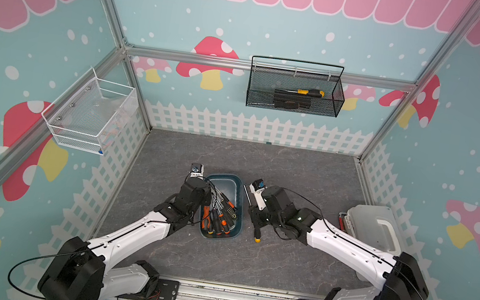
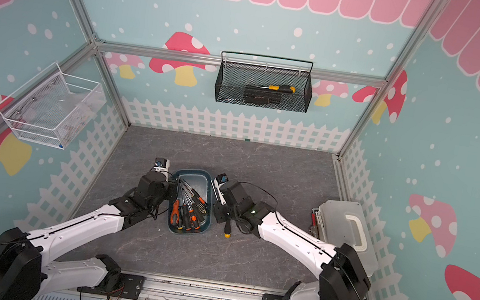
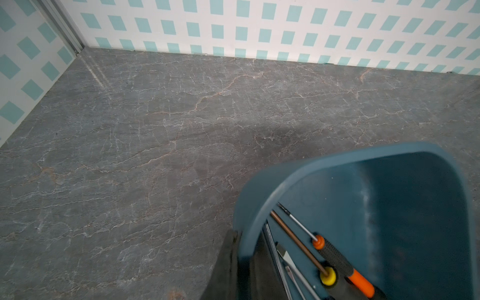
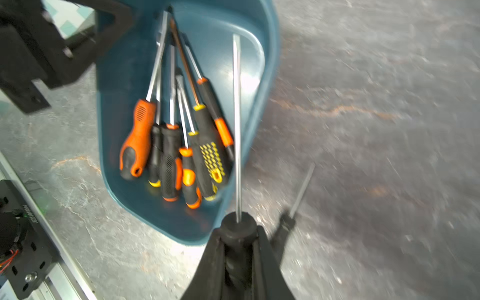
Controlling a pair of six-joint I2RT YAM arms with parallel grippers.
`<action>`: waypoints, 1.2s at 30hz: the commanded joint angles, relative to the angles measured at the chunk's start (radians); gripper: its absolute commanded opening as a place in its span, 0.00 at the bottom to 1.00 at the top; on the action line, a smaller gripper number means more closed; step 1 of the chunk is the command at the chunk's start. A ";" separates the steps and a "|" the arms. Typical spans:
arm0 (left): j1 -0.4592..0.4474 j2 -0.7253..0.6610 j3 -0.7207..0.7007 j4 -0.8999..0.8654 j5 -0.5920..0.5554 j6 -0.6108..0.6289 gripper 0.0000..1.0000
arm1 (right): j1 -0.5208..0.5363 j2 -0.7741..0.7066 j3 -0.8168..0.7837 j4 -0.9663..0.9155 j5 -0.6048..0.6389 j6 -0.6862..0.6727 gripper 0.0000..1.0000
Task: Take out the screwdriver from the storage box
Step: Place the screwdriver at the center of the board.
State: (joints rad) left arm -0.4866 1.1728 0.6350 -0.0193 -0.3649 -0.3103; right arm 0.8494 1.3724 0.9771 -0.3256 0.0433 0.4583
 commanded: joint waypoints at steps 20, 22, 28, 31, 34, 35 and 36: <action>-0.002 0.004 0.020 0.049 -0.003 -0.007 0.00 | -0.143 0.062 -0.181 0.141 -0.094 0.148 0.00; -0.003 0.004 0.020 0.048 -0.003 -0.006 0.00 | -0.145 0.072 -0.187 0.151 -0.096 0.163 0.00; -0.003 0.008 0.015 0.052 -0.006 -0.001 0.00 | -0.149 0.084 -0.198 0.161 -0.080 0.202 0.00; -0.002 0.008 0.015 0.053 -0.003 -0.003 0.00 | -0.150 0.092 -0.215 0.179 -0.080 0.235 0.00; -0.003 0.004 0.016 0.051 0.000 -0.001 0.00 | -0.151 0.097 -0.231 0.197 -0.082 0.261 0.00; -0.003 0.004 0.015 0.051 -0.001 -0.001 0.00 | -0.152 0.101 -0.234 0.200 -0.086 0.268 0.00; -0.003 0.003 0.015 0.051 -0.002 -0.001 0.00 | -0.154 0.104 -0.238 0.203 -0.090 0.276 0.00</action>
State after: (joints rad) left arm -0.4866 1.1790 0.6350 -0.0132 -0.3641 -0.3099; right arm 0.7055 1.4578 0.7563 -0.1471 -0.0433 0.6914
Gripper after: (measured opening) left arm 0.094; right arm 0.165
